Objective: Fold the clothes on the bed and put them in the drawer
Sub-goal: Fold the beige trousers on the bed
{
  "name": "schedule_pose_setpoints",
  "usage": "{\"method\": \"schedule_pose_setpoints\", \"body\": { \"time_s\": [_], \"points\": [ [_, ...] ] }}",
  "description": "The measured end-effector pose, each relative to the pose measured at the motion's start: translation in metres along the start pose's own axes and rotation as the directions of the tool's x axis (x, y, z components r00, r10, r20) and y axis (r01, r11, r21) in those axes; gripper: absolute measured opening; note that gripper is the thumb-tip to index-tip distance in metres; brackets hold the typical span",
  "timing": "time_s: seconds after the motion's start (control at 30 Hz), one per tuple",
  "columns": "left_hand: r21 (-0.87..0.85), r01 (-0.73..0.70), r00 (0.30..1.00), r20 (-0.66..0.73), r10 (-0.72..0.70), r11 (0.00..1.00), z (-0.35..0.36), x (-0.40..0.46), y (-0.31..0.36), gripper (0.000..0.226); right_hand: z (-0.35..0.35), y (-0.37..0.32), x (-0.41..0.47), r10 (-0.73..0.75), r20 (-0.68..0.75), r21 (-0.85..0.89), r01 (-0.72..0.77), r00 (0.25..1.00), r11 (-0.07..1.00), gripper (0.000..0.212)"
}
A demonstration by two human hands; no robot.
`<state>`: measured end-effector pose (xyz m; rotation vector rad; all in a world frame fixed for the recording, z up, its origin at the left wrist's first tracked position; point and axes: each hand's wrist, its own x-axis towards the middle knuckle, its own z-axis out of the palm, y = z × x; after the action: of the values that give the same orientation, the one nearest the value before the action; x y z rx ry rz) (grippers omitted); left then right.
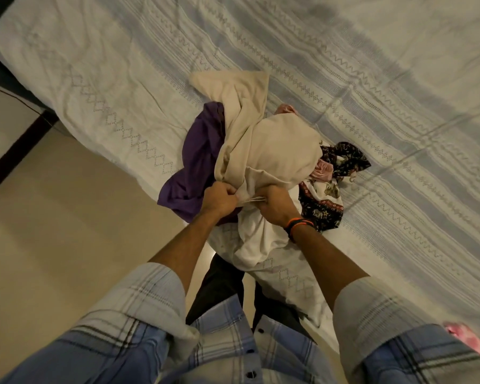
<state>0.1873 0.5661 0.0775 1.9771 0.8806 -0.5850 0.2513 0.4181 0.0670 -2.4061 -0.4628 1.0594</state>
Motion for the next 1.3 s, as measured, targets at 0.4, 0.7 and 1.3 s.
{"method": "schedule_pose_setpoints", "body": {
  "time_s": [0.4,0.7,1.3],
  "points": [
    [-0.286,-0.136,0.969,-0.239,0.067,0.948,-0.007,-0.068,0.052,0.034,-0.061,-0.009,-0.062,-0.128,-0.209,0.232,0.176,0.97,0.957,0.031],
    [-0.439,-0.343,0.902,-0.4,0.161,0.83,0.009,-0.141,0.109,0.037,-0.111,0.012,-0.122,-0.245,-0.332,0.343,0.359,0.911,0.868,0.029],
    [-0.54,-0.685,0.727,-0.46,0.51,0.489,-0.019,-0.242,0.227,0.017,-0.218,-0.035,-0.216,-0.304,-0.651,0.194,0.539,0.695,0.82,0.01]
  ]
}}
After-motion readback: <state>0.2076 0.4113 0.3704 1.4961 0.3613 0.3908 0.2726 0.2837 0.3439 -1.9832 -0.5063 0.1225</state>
